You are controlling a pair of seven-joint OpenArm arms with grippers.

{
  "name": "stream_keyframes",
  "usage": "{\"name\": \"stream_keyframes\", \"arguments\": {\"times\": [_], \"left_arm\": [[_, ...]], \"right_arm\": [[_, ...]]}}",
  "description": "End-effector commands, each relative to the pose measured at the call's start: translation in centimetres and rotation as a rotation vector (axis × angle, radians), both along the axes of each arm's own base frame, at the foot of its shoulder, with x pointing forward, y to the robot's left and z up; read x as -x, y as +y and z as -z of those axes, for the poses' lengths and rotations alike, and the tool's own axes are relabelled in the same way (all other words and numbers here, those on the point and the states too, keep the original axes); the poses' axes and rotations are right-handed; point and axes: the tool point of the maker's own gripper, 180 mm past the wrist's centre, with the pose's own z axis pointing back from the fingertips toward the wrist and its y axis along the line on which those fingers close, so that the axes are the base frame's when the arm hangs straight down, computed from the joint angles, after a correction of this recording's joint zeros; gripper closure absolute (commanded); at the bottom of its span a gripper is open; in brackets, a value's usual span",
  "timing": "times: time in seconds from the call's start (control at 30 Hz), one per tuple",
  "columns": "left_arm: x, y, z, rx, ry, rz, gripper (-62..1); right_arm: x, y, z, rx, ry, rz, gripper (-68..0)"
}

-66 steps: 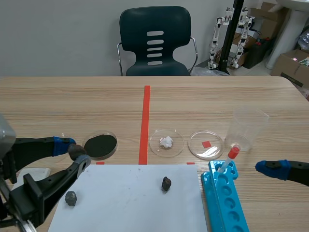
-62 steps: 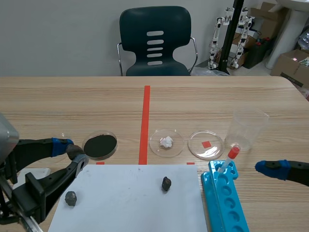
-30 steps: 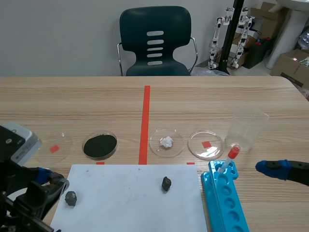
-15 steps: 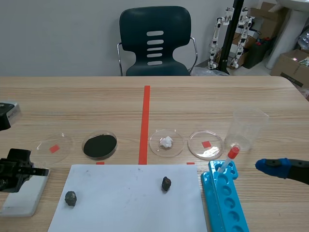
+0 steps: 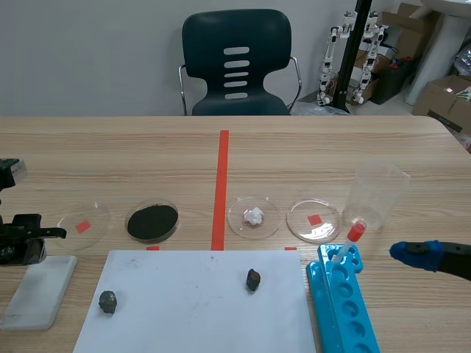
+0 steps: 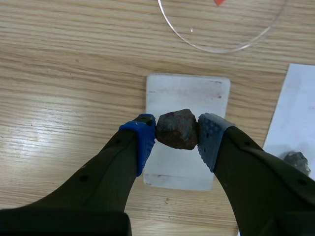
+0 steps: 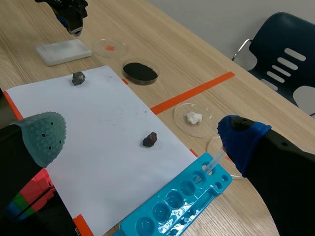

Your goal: Rub the mineral on the streak plate

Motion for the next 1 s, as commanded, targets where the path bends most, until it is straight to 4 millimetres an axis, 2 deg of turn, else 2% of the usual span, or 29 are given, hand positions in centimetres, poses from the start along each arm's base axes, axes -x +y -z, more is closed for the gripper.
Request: {"name": "stream_keyframes", "arguments": {"times": [0.0, 0.13, 0.5, 0.7, 0.83, 0.97], "left_arm": [[-0.5, 0.3, -0.1, 0.002, -0.004, -0.003, -13.2], [-0.8, 0.5, 0.6, 0.015, 0.013, -0.011, -13.2], [-1.4, -0.9, 1.7, 0.041, 0.043, 0.016, -13.2], [-1.1, -1.1, 2.9, 0.056, 0.078, 0.008, -13.2], [-1.1, -1.2, 2.9, 0.062, 0.078, 0.007, -13.2], [-1.2, -2.9, 2.8, 0.156, 0.071, 0.024, -13.2]], "right_arm": [[-0.3, 0.1, -0.7, -0.016, -0.023, -0.002, -65.3], [-0.3, 0.1, -0.7, -0.016, -0.023, -0.002, -65.3], [-0.3, 0.1, -0.7, -0.016, -0.023, -0.002, -65.3], [-0.3, 0.1, -0.7, -0.016, -0.024, -0.002, -65.3], [-0.3, 0.1, -0.7, -0.015, -0.023, -0.002, -65.3], [-0.3, 0.1, -0.7, -0.015, -0.023, -0.002, -65.3]]}}
